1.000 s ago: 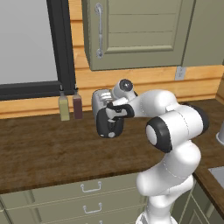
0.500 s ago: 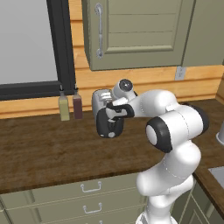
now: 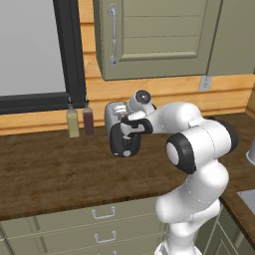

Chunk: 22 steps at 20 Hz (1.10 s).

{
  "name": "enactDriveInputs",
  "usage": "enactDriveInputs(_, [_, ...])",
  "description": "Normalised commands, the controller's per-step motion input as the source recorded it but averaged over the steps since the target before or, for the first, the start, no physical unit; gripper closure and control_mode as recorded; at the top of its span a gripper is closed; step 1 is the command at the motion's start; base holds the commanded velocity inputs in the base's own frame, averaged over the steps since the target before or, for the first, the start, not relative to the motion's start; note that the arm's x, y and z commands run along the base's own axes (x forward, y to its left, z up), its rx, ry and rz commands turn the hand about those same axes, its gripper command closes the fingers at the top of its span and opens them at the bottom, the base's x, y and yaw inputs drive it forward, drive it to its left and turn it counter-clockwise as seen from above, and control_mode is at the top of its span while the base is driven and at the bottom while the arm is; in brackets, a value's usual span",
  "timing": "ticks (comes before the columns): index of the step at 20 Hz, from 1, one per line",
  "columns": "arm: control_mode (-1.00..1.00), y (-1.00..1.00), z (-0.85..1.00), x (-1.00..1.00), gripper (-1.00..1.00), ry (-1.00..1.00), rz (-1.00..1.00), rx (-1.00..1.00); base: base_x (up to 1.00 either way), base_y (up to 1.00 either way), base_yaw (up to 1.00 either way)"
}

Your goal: Start the toaster. Once the lever pops up, take the bread to the plate on the dining counter.

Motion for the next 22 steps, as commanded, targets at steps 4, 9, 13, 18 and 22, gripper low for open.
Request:
enactDriveInputs(4, [-1.00, 0.00, 0.00, 0.00, 1.00, 0.00, 0.00, 0.00, 0.00, 0.00, 0.00])
enactDriveInputs(9, [-1.00, 0.00, 0.00, 0.00, 1.00, 0.00, 0.00, 0.00, 0.00, 0.00, 0.00])
enactDriveInputs(13, [-1.00, 0.00, 0.04, 0.00, 1.00, 0.00, 0.00, 0.00, 0.00, 0.00, 0.00])
enactDriveInputs(18, [-1.00, 0.00, 0.36, -0.04, 1.00, -0.01, 0.00, 0.00, 0.00, 0.00, 0.00])
enactDriveInputs(22, [-1.00, 0.00, 0.42, -0.13, 1.00, -0.01, 0.00, 0.00, 0.00, 0.00, 0.00])
